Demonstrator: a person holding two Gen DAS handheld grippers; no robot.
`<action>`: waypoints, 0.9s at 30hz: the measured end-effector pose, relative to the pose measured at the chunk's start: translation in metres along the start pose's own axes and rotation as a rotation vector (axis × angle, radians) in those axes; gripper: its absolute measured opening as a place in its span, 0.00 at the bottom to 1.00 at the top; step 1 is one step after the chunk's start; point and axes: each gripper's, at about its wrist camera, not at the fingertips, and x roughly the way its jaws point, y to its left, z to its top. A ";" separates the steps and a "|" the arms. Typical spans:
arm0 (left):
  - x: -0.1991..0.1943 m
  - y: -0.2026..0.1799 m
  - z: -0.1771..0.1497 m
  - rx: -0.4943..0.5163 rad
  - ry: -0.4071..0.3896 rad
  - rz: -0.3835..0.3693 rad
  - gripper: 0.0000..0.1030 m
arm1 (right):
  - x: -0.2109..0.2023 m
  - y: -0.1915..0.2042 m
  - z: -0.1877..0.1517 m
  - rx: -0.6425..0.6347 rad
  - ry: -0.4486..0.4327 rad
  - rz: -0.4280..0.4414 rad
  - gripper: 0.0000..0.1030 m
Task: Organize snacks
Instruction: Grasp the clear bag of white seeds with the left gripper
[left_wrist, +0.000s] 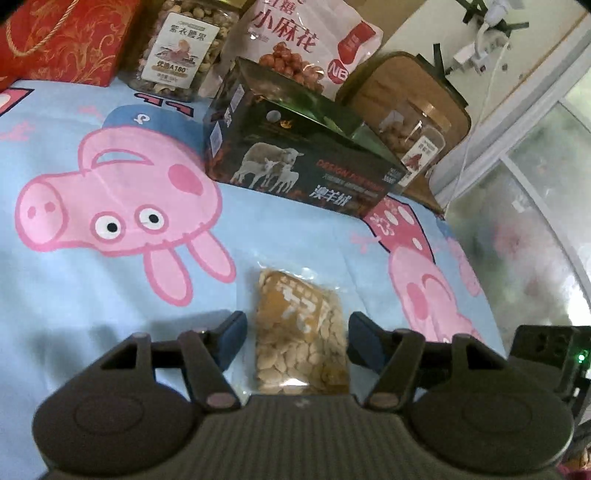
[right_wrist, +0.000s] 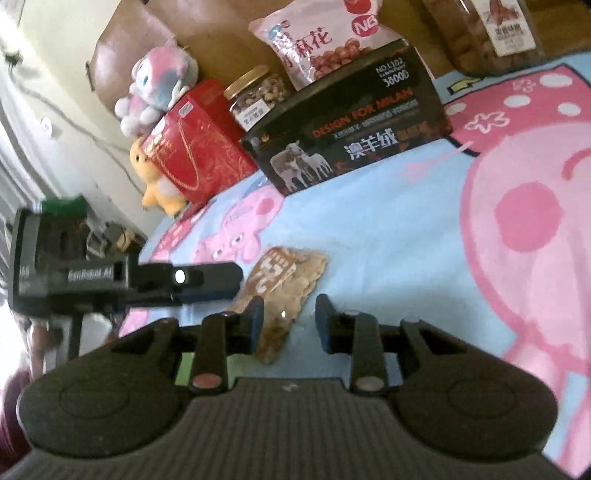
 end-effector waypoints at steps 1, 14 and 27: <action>-0.001 0.002 -0.001 -0.005 -0.005 -0.006 0.60 | 0.002 -0.002 0.001 0.017 -0.013 0.018 0.34; -0.012 0.022 -0.007 -0.104 0.008 -0.074 0.50 | 0.010 -0.005 0.036 -0.058 -0.006 -0.107 0.30; -0.012 0.018 -0.013 -0.086 -0.024 -0.034 0.44 | 0.037 -0.045 0.040 0.241 0.222 0.280 0.29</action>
